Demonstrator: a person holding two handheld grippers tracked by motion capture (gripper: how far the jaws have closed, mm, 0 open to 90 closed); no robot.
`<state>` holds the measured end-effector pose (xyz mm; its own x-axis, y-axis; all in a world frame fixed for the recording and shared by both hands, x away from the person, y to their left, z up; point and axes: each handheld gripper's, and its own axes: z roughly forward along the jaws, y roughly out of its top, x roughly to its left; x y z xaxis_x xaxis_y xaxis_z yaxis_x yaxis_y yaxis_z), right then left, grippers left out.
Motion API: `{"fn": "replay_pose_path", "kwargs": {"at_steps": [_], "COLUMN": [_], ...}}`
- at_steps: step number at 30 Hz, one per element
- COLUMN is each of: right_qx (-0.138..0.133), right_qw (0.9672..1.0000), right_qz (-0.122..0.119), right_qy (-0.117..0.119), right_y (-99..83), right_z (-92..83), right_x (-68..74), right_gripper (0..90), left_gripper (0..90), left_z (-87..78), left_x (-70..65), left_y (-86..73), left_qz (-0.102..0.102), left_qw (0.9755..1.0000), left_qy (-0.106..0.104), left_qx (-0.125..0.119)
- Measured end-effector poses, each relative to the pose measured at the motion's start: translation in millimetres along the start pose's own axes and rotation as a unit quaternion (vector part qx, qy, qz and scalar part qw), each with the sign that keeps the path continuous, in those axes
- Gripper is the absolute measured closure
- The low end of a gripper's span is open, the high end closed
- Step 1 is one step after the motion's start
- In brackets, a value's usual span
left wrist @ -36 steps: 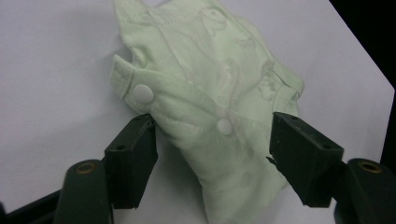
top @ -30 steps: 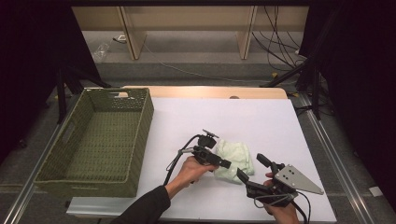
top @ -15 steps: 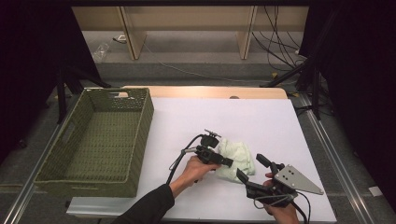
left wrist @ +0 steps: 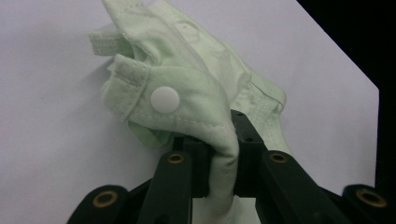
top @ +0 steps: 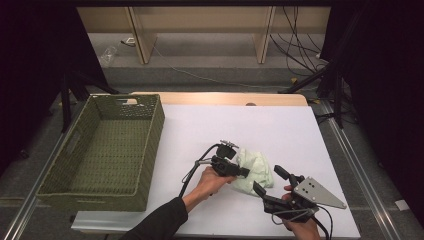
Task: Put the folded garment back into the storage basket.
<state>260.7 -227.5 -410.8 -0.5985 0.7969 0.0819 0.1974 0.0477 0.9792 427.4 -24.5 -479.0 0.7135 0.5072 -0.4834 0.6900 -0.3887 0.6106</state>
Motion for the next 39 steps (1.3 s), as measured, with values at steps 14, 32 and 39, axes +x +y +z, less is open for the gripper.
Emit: {"fn": "replay_pose_path", "kwargs": {"at_steps": [14,32,39], "right_qx": [-0.001,0.000,0.001], "right_qw": [1.0000,1.0000,1.0000], "right_qz": [0.000,-0.002,-0.003], "right_qy": [0.001,0.001,0.000], "right_y": [0.2,0.1,0.1], "right_z": [-0.6,-0.3,-0.3], "right_x": [0.6,0.8,0.9], "right_gripper": [18.9,18.9,18.9], "left_gripper": [79.2,79.3,79.2], "left_z": [-20.5,-66.5,-86.2], "left_x": [-7.0,-16.7,-15.7], "left_y": [5.1,12.3,13.2], "left_qz": [0.034,0.063,0.054], "left_qw": [0.9994,0.9974,0.9973], "left_qy": [0.000,0.010,0.006], "left_qx": [-0.009,-0.033,-0.050]}}
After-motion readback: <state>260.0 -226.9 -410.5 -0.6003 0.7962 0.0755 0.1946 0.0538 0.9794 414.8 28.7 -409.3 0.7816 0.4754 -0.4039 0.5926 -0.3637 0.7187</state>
